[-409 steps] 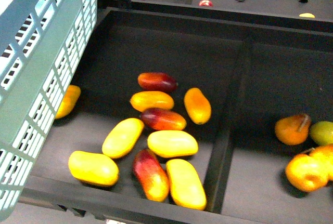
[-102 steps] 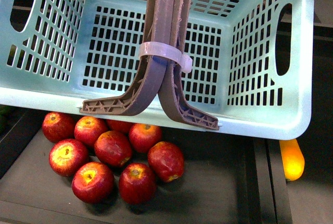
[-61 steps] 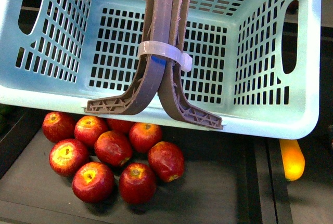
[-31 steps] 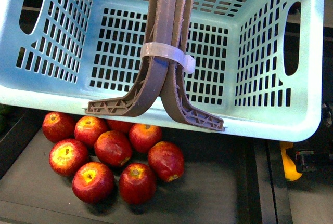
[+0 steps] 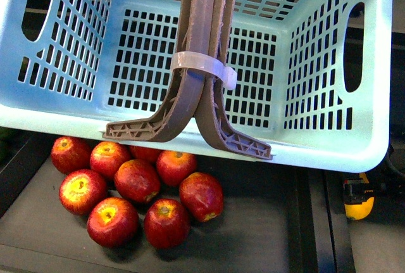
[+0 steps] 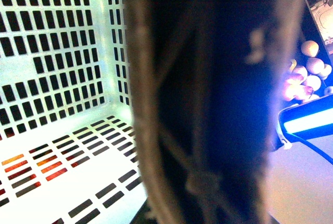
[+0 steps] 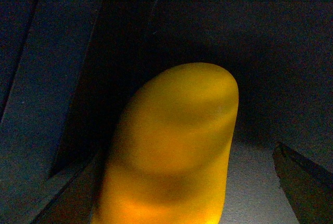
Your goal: Pick mango and avocado into basket
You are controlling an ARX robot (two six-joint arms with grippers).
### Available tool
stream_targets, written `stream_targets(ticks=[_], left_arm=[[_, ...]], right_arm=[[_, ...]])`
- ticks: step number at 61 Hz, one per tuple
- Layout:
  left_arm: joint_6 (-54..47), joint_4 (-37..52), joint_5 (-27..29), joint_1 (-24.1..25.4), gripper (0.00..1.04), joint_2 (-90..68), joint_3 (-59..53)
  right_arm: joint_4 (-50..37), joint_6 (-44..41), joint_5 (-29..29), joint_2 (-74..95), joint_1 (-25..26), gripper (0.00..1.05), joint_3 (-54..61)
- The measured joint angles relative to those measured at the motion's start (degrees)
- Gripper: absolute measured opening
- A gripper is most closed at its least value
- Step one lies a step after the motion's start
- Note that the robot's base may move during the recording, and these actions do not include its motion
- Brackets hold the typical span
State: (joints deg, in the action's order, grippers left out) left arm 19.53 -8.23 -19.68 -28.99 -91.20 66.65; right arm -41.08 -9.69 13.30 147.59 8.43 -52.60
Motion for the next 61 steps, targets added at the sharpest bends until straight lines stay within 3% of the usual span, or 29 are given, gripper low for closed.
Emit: stream_targets(ticks=[40, 54, 61], left_arm=[[0.0, 0.0, 0.0, 0.0, 0.05, 0.0, 0.0], [0.0, 0.0, 0.0, 0.0, 0.05, 0.0, 0.0], [0.0, 0.0, 0.0, 0.0, 0.05, 0.0, 0.0]], right_arm=[[-0.7, 4.4, -1.2, 3.9, 0.1, 0.97, -3.3], [-0.3, 5.2, -0.9, 4.1, -0.3, 0.7, -3.3], [-0.4, 5.4, -0.9, 4.0, -0.4, 0.66, -3.1]])
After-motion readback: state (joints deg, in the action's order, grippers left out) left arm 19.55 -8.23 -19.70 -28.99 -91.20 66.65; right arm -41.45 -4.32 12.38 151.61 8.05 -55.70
